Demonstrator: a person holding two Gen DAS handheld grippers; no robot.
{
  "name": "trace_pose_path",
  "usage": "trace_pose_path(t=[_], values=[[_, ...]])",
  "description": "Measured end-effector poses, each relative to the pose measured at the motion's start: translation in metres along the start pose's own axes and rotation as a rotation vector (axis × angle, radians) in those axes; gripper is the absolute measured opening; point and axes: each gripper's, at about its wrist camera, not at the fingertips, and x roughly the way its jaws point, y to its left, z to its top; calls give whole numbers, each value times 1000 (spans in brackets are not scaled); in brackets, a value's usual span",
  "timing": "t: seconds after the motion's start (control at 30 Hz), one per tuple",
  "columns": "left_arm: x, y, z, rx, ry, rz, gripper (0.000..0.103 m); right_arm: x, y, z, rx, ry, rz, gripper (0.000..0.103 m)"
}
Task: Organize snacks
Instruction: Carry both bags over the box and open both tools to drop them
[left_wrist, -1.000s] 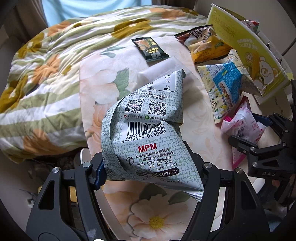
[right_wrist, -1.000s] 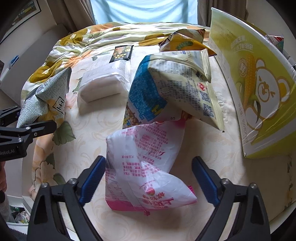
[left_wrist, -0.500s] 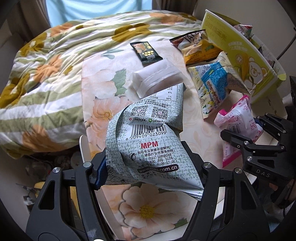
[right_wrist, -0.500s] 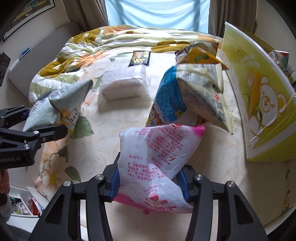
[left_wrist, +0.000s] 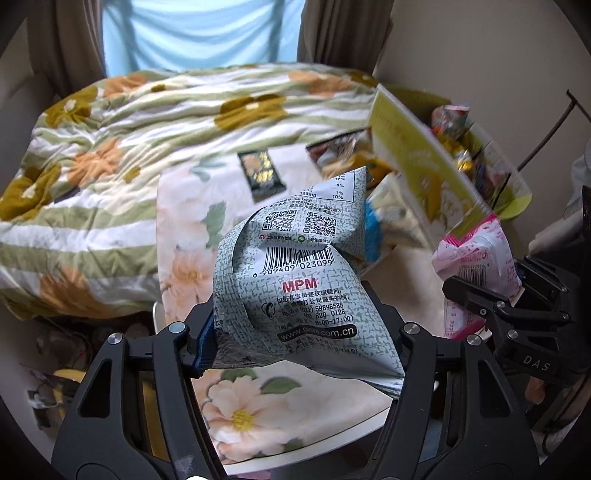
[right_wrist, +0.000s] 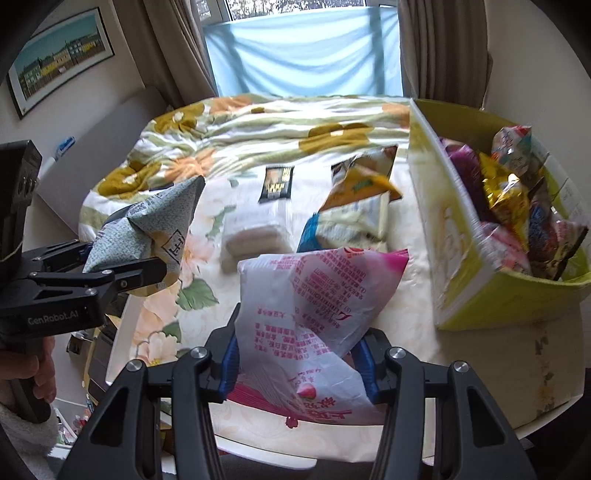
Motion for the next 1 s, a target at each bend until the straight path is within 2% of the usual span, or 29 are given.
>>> trace_pose_path(t=[0.2, 0.37, 0.63, 0.83, 0.87, 0.93, 0.97, 1.0], values=[[-27, -55, 41, -1, -93, -19, 63, -47, -32, 25, -13, -72, 16, 48], [-25, -113, 74, 8, -145, -47, 63, -83, -81, 46, -23, -125, -1, 48], [16, -209, 120, 26, -173, -104, 63, -113, -173, 67, 17, -167, -34, 48], [60, -268, 138, 31, -135, -141, 64, -121, -232, 73, 51, -167, -49, 48], [67, -275, 139, 34, -123, -132, 69, -122, -238, 74, 52, -167, -51, 48], [77, -286, 137, 32, -112, -99, 84, -123, -249, 75, 51, -162, -49, 48], [79, -288, 135, 26, -105, -84, 99, -123, -253, 75, 50, -160, -46, 48], [79, -289, 131, 13, -106, -73, 102, -123, -256, 75, 47, -159, -43, 48]])
